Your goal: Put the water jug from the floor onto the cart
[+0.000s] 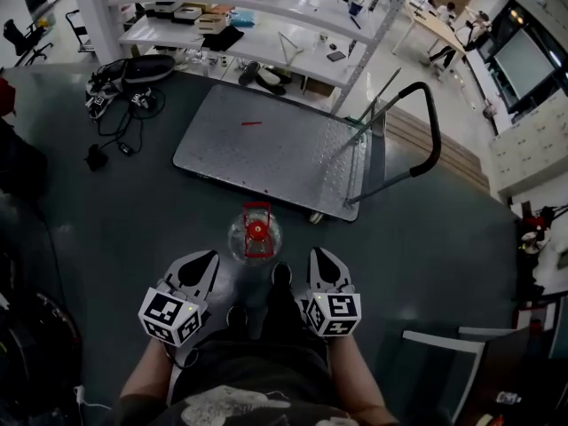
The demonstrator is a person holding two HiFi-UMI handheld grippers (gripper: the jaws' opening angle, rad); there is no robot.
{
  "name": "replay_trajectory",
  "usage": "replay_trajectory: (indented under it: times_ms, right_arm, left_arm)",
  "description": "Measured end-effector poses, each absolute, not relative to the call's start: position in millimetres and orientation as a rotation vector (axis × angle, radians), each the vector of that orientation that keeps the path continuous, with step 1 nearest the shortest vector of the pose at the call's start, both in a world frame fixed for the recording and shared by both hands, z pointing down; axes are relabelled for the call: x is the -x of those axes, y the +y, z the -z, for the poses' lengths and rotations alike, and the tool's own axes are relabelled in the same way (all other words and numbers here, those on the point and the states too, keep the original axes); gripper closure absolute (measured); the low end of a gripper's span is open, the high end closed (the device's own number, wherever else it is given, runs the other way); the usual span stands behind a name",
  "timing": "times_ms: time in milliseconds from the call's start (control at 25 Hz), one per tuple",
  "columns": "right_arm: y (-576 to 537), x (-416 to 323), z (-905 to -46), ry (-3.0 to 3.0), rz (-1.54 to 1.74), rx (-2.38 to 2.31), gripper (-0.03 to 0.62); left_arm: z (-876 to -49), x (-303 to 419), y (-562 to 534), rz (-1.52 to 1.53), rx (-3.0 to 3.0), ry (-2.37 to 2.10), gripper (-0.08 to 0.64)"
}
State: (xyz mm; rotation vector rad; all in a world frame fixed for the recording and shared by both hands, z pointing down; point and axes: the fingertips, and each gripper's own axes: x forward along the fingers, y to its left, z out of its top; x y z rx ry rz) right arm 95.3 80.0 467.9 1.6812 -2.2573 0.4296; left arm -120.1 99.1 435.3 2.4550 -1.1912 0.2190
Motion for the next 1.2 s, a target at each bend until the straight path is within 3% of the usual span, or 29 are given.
replay_trajectory:
  times_ms: [440, 840, 1200]
  right_arm:
    - [-36, -97, -578, -2.237, -0.35, -1.257, 0.597]
    - [-102, -67, -674, -2.169, -0.261, -0.741, 0.538]
    - [-127, -33, -752, -2.102, -0.255, -0.602, 0.5]
  left_arm:
    - [-497, 100, -13, -0.405, -2.254, -1.408, 0.555]
    - [-556, 89, -91, -0.453, -2.065, -1.521, 0.555]
    - [-640, 96, -129, -0.503, -2.035, -1.455, 0.555]
